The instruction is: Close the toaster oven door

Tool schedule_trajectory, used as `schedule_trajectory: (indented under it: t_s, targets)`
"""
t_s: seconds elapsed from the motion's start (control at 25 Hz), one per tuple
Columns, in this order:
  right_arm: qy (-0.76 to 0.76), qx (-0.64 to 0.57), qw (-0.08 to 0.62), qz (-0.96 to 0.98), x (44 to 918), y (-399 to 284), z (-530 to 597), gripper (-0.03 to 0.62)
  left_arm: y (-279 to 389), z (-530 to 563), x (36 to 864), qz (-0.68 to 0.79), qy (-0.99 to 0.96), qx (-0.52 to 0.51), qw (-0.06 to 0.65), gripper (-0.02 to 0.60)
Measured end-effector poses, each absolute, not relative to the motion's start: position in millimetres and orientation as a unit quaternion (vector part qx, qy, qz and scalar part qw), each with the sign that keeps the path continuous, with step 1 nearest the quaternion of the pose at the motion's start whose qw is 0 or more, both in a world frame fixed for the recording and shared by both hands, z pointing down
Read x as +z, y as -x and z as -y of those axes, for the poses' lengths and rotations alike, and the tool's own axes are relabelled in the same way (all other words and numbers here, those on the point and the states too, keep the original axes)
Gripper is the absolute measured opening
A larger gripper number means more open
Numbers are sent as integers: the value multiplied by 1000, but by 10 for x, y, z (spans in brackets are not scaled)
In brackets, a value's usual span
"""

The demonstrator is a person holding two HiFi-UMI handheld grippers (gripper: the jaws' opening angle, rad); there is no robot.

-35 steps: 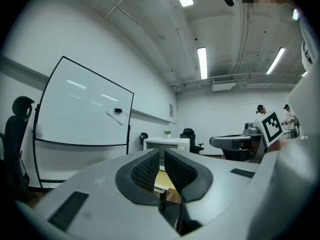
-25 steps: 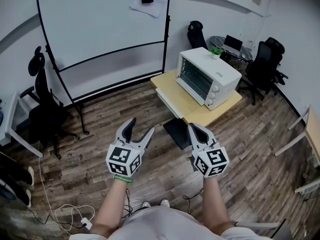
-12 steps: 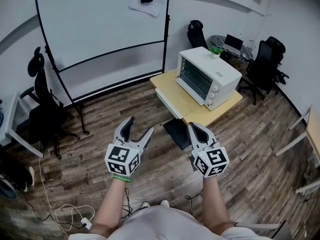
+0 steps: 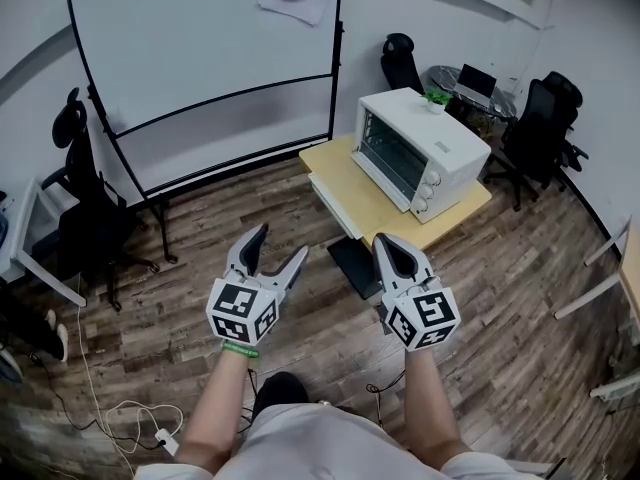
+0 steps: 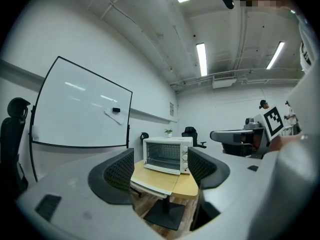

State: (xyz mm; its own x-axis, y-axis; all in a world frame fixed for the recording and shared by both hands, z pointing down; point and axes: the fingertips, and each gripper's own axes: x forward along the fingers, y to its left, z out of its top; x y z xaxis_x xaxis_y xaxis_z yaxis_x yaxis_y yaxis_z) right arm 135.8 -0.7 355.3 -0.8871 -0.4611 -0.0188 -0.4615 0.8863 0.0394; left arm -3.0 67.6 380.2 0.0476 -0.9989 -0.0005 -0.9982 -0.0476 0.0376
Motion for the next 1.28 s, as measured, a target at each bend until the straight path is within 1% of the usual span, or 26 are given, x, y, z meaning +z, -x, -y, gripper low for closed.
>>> schedule_trajectory:
  t_s: [0.2,0.44,0.8,1.04,1.28]
  targets:
    - [235,20,4,-972,3593,-1229,292,0,136,-372,3848,688,-726,-10,15,310]
    - [248,21,-3,-968,3742,-883,796,0,485,197,3960,674,-739,-11,12,310]
    - [304,15,-19,-952,3823,-42,1776,0,1363,1303,3953,623,-783,-3,3,310]
    - [351,11,-24,-936,3766,439,2353,0,1835,1996,3931,575,-818,0,9,310]
    - [386,20,-23,-922,3640,599,2662,0,1969,2486,3900,535,-845,-3,12,310]
